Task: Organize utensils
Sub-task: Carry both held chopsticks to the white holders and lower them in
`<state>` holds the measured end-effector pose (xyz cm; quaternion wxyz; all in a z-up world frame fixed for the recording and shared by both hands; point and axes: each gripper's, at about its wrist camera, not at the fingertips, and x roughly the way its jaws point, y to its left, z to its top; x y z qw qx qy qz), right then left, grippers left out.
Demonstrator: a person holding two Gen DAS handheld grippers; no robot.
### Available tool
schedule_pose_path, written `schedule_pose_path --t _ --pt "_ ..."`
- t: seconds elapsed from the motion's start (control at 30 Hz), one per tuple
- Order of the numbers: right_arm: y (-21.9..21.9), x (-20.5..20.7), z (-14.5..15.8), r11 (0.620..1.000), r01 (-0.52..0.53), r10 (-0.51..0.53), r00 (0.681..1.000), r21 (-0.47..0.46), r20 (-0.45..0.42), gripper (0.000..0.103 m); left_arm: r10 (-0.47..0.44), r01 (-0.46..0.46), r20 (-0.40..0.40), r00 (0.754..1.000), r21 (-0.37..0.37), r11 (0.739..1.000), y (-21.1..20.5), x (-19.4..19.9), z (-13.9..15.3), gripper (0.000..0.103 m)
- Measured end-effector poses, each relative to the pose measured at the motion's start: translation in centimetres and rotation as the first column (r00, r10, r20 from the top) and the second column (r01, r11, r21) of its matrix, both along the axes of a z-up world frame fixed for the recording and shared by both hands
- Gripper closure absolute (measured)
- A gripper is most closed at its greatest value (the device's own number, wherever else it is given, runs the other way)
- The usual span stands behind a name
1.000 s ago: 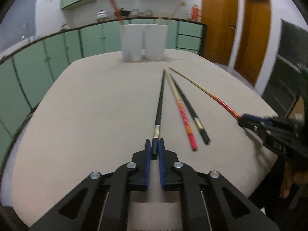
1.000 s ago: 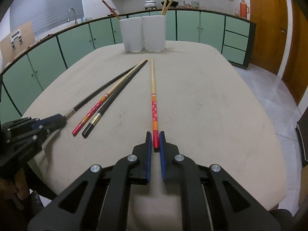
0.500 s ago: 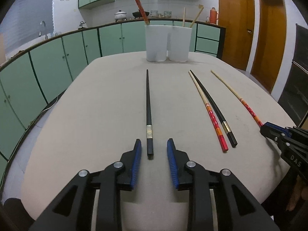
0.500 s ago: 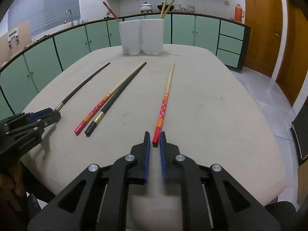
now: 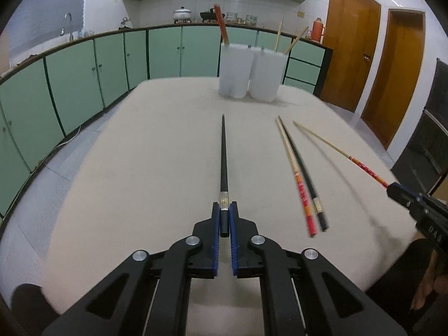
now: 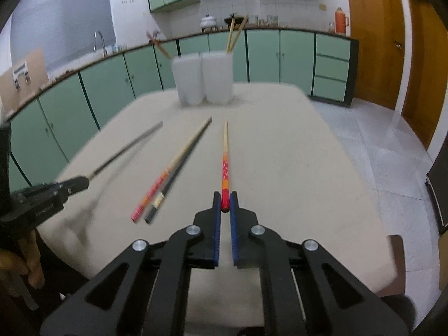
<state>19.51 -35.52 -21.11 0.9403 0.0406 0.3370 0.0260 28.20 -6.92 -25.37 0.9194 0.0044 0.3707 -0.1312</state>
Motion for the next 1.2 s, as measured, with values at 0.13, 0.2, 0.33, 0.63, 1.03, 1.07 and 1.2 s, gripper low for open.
schedule_pose_path --t 0.13,0.2,0.33,0.63,1.03,1.07,1.2 --pt "-0.4 -0.8 4.2 1.0 -0.021 0.021 0.998 -0.009 0.057 0.098 -0.004 0.004 0.027 1.0 -0.016 1.0 0.8 -1.1 3.4 0.096" --pt "-0.4 -0.9 6.4 0.999 -0.034 0.036 0.995 -0.026 0.089 0.098 -0.009 0.01 0.054 0.998 -0.02 1.0 1.2 -1.6 5.3 0.096" --pt "-0.5 -0.4 9.8 0.998 -0.059 0.063 0.989 -0.033 0.132 0.098 -0.019 0.023 0.108 0.994 -0.037 0.999 1.9 -2.1 8.7 0.096" --pt "0.1 3.9 13.2 0.986 -0.138 0.148 0.983 -0.096 0.11 0.098 -0.078 0.084 0.12 0.99 -0.05 0.995 2.0 0.3 13.1 0.096" --pt "-1.0 9.7 17.1 0.975 -0.209 0.208 0.978 -0.08 -0.011 0.098 -0.179 0.181 0.037 0.983 -0.055 0.982 1.6 4.7 17.2 0.096" --pt "-0.9 10.0 17.5 0.973 -0.214 0.213 0.977 -0.087 -0.017 0.098 -0.186 0.187 0.035 0.982 -0.056 0.981 1.5 5.0 17.7 0.096" --pt "-0.7 10.8 18.8 0.968 -0.237 0.235 0.971 -0.088 -0.033 0.098 -0.202 0.204 0.038 0.979 -0.056 0.977 1.2 6.1 19.2 0.096"
